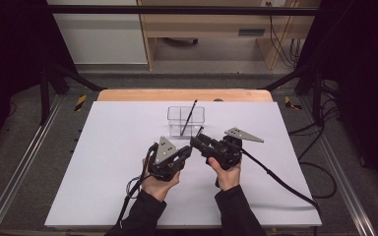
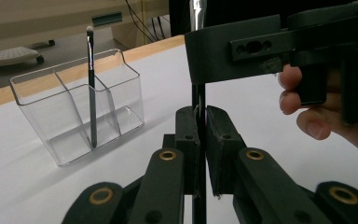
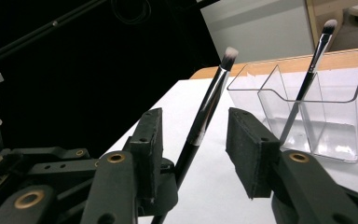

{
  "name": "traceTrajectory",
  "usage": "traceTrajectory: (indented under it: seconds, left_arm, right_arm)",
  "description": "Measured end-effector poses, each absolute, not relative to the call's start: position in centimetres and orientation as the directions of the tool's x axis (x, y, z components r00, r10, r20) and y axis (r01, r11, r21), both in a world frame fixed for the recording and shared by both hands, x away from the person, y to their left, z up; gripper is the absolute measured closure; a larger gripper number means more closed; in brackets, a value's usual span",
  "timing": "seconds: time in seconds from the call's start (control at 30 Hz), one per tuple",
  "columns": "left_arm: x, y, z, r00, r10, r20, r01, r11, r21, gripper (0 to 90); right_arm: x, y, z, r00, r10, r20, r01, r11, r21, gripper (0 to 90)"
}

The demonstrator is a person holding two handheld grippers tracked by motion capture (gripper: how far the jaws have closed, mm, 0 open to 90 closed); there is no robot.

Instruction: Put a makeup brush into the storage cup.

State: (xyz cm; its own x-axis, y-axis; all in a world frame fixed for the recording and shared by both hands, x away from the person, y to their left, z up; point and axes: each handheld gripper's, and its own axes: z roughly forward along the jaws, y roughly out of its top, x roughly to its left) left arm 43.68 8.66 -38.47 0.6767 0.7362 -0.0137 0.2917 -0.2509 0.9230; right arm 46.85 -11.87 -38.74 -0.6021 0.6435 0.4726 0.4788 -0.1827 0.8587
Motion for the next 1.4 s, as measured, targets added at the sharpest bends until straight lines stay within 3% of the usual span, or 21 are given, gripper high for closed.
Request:
traceTrajectory:
  seconds: [0.8, 1.13, 1.4]
  left_arm:
    - [43.64, 8.42, -38.45, 0.674, 0.738, -0.023, 0.294, -0.240, 0.925, 83.6]
    - [43.69, 8.37, -38.30, 0.678, 0.734, -0.026, 0.293, -0.237, 0.926, 82.8]
    - [43.71, 9.19, -37.75, 0.676, 0.736, -0.039, 0.309, -0.235, 0.922, 67.6]
  right_arm:
    - [46.86, -11.70, -38.77, -0.597, 0.604, 0.528, 0.510, -0.224, 0.831, 83.0]
    - [46.78, -11.84, -38.66, -0.615, 0.598, 0.514, 0.497, -0.212, 0.841, 84.0]
    - [46.78, -11.96, -38.61, -0.626, 0.620, 0.473, 0.464, -0.191, 0.865, 83.9]
